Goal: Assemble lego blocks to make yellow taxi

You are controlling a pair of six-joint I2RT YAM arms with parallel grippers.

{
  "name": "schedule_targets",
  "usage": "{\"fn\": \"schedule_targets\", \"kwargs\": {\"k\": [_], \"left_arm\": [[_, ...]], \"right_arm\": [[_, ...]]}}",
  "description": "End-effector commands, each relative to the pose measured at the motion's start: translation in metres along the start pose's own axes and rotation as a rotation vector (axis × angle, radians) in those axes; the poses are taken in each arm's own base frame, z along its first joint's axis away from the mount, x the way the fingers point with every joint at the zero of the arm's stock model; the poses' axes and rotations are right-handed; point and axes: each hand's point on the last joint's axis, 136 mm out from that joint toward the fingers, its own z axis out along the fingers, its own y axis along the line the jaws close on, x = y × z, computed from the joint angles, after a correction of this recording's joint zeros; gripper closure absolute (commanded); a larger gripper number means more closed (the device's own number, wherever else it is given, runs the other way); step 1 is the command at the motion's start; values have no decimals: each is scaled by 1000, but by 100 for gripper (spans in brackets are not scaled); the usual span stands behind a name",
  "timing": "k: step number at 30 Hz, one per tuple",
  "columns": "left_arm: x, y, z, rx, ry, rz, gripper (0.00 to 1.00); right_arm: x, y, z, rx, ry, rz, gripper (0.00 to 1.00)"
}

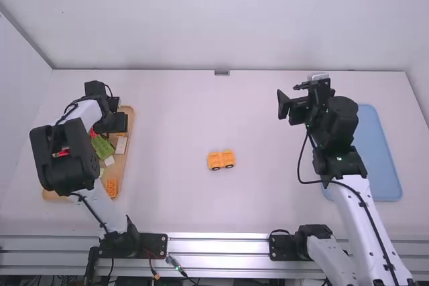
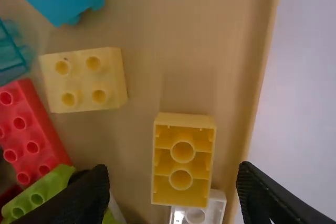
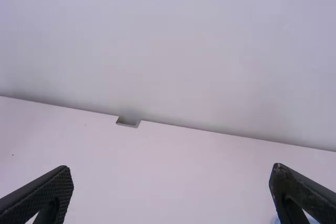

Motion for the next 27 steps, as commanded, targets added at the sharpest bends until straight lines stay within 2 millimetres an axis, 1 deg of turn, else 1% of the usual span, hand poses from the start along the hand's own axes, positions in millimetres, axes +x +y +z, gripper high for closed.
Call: {"fn": "schedule_targets", "kwargs": {"k": [1, 2, 3, 7, 14, 18, 27], "left_arm": [[11, -2, 12, 45, 35, -3, 35], [12, -4, 14, 69, 34, 0, 35], [12, -7, 16, 94, 34, 7, 38], [14, -9, 24, 106, 41, 1, 39], [11, -10, 25, 110, 23, 4, 40], [18, -11, 30, 108, 31, 0, 41], [23, -12, 36, 106, 27, 0, 44]], "right_arm": [[1, 4, -3, -7, -4, 0, 1], [1, 5, -3, -10, -4, -1, 1], [1, 6, -3, -12, -4, -2, 1], [0, 9, -3, -19, -6, -5, 1], [0, 5, -3, -8, -8, -1, 1], [0, 5, -3, -10, -6, -1, 1], [0, 5, -3, -10, -8, -1, 1]]}}
